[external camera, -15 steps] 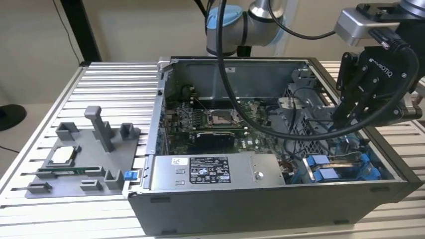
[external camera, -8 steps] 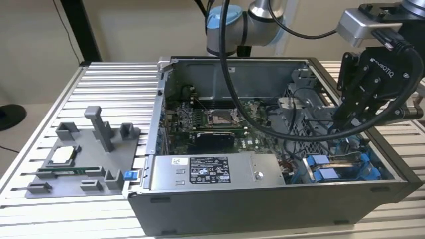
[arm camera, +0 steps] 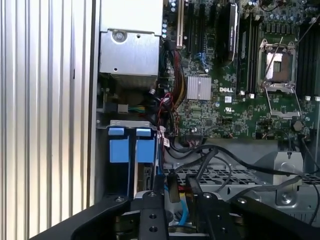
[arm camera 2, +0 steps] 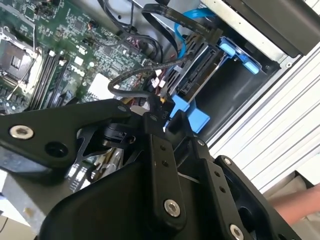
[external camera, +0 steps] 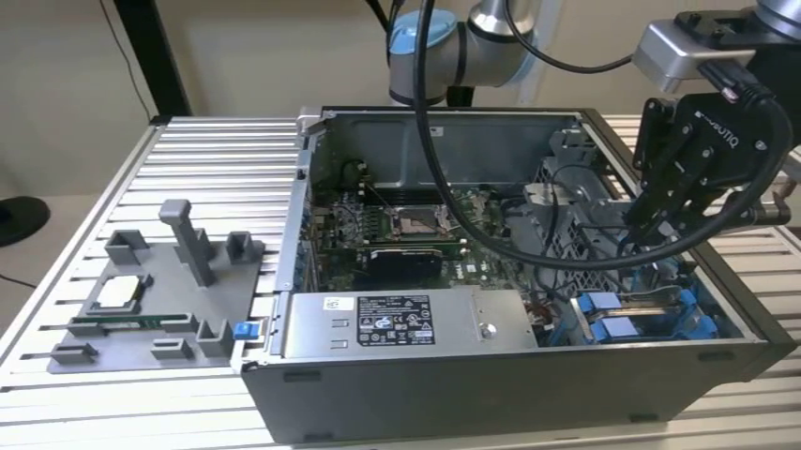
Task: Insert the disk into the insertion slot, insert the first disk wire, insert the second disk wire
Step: 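Insert the first disk wire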
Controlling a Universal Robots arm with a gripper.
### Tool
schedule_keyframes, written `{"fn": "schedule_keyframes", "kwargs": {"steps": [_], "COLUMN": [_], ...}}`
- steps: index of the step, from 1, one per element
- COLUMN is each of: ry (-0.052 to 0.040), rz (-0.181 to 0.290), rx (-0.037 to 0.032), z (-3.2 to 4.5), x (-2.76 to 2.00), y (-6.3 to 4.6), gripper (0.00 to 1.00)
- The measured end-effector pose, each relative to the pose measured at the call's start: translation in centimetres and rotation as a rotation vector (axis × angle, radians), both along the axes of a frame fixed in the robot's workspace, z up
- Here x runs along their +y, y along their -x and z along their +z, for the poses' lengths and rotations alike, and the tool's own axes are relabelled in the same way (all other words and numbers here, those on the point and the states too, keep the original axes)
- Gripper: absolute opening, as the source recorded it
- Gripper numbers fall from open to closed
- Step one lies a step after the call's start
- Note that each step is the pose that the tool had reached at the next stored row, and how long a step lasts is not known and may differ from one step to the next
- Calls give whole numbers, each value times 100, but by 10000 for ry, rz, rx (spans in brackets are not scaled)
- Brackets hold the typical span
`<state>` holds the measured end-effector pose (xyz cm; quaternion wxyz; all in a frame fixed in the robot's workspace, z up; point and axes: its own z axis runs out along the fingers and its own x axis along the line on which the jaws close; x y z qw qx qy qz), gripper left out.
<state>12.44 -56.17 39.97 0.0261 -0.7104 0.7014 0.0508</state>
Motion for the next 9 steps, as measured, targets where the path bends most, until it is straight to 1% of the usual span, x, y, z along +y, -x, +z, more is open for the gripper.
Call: {"fn": "schedule_keyframes", "kwargs": {"steps": [3, 7, 9], "ry": [-20, -21, -21], "rz": [0, 0, 0], "rx": [0, 0, 0], "z": [-1, -1, -2], "x": [-3, -32, -33], "y": [-1, -2, -2], "gripper": [100, 100, 100]}}
